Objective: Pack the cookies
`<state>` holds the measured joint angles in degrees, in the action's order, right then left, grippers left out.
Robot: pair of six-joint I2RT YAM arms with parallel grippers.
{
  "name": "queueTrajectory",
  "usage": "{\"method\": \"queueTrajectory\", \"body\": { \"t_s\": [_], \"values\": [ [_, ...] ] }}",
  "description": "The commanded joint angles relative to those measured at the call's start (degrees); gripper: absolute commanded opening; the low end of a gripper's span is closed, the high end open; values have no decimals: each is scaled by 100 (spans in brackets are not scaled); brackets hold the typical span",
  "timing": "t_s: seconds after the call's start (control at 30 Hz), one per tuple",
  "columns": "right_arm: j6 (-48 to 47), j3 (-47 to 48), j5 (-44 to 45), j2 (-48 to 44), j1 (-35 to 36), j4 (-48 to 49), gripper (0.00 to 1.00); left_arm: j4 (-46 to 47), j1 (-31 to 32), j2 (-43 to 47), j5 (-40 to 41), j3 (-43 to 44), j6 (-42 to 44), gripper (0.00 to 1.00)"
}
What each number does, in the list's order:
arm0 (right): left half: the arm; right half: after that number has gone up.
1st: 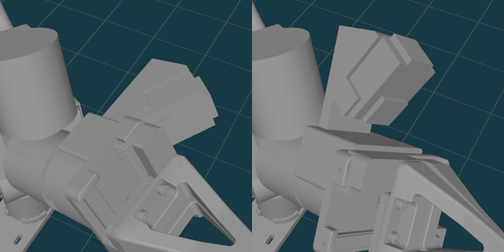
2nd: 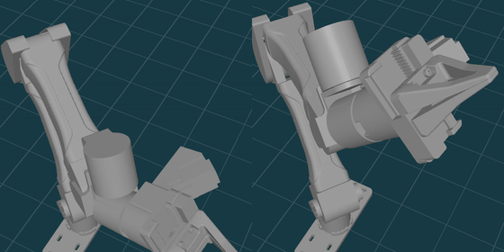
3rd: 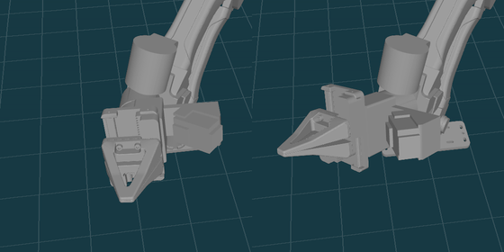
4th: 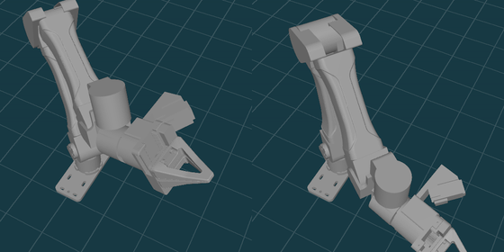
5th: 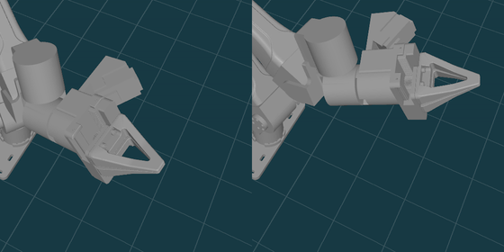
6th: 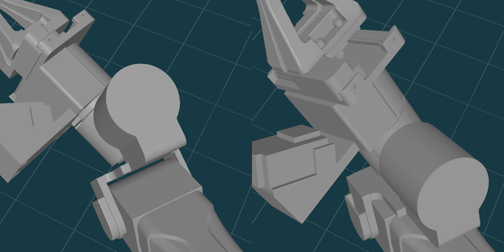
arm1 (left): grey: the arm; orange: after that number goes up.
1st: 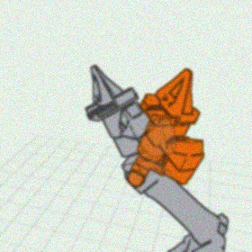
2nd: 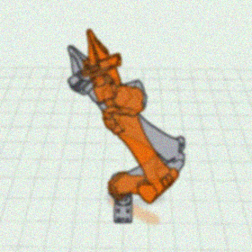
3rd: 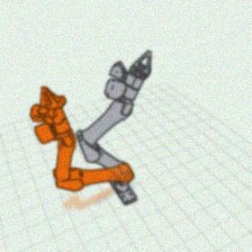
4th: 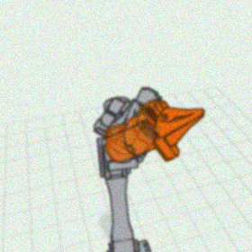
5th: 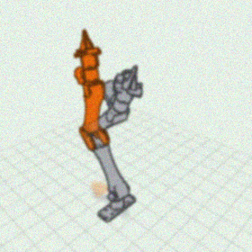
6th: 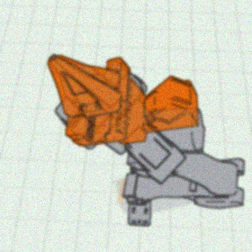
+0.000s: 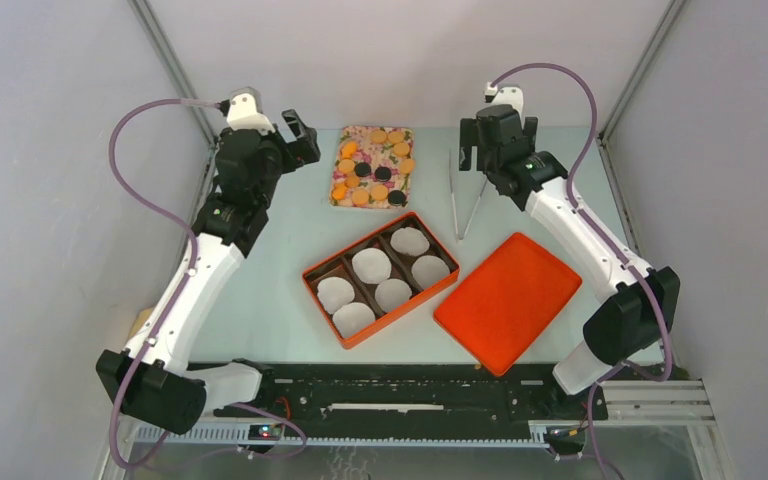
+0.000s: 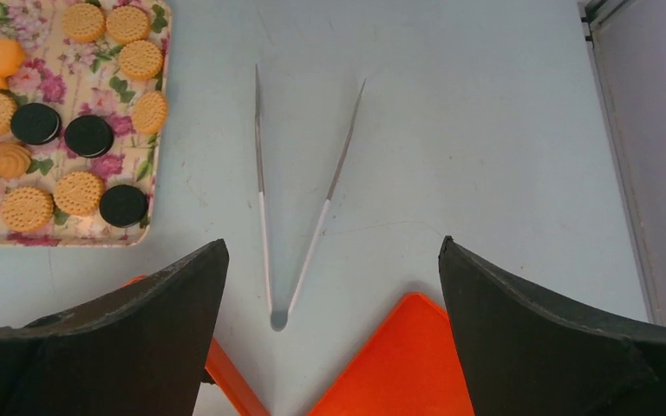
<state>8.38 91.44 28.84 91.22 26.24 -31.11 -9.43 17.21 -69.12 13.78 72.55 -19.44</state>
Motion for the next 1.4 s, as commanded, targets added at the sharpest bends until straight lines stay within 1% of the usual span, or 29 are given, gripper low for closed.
{"method": "queueTrajectory", "body": {
  "t_s": [0.0, 0.13, 0.27, 0.33, 0.43, 0.5, 0.6, 0.67, 0.73, 0.8, 0.83, 0.87, 0.93, 1.03, 1.13, 1.2, 1.27, 1.37],
  "values": [
    [142, 171, 208, 80, -15, 7, 100, 43, -31, 15, 314, 152, 140, 100],
    [114, -22, 111, 79, -83, 198, 100, -139, -32, -127, 145, 357, 167, 100],
    [111, 18, -94, 220, -191, 226, 100, -110, -27, -277, 245, 443, -218, 100],
    [146, 32, -263, 239, -255, 252, 100, -105, -24, -315, 214, 468, -223, 100],
    [297, -60, -631, 218, -411, 431, 100, -94, -20, -326, 316, 495, -123, 91],
    [290, -106, -1127, 217, -531, 597, 100, -148, -33, -346, 498, 521, -64, 82],
    [309, -73, -1270, 319, -591, 831, 100, -114, -34, -431, 657, 501, 10, 72],
    [385, 37, -1414, 457, -652, 857, 100, -175, -80, -591, 613, 603, -157, 74],
    [588, 393, -1737, 844, -756, 573, 100, -670, -175, -966, 395, 1045, -357, 78],
    [758, 1163, -2033, 1375, -840, -8, 100, -1312, -233, -1428, 506, 1611, -442, 78],
    [798, 1413, -2016, 1699, -847, -375, 100, -1566, -248, -1623, 654, 1843, -456, 78],
    [812, 1876, -1937, 1995, -842, -680, 100, -1729, -259, -1766, 739, 1967, -456, 78],
    [850, 2223, -1678, 2430, -825, -1076, 100, -1806, -283, -1920, 713, 2006, -412, 78],
    [848, 2073, -1520, 2692, -822, -1053, 100, -1720, -279, -2016, 537, 1902, -360, 80],
    [887, 1821, -1593, 2761, -818, -893, 100, -1687, -288, -2122, 435, 1894, -367, 80],
    [910, 1933, -1797, 2869, -740, -845, 100, -1665, -285, -2210, 320, 1876, -387, 80],
    [824, 2418, -1953, 3124, -605, -930, 100, -1633, -289, -2304, 185, 1835, -458, 80],
    [614, 3633, -1872, 3829, -375, -1453, 100, -1643, -289, -2438, 45, 1829, -590, 80]
  ]
}}
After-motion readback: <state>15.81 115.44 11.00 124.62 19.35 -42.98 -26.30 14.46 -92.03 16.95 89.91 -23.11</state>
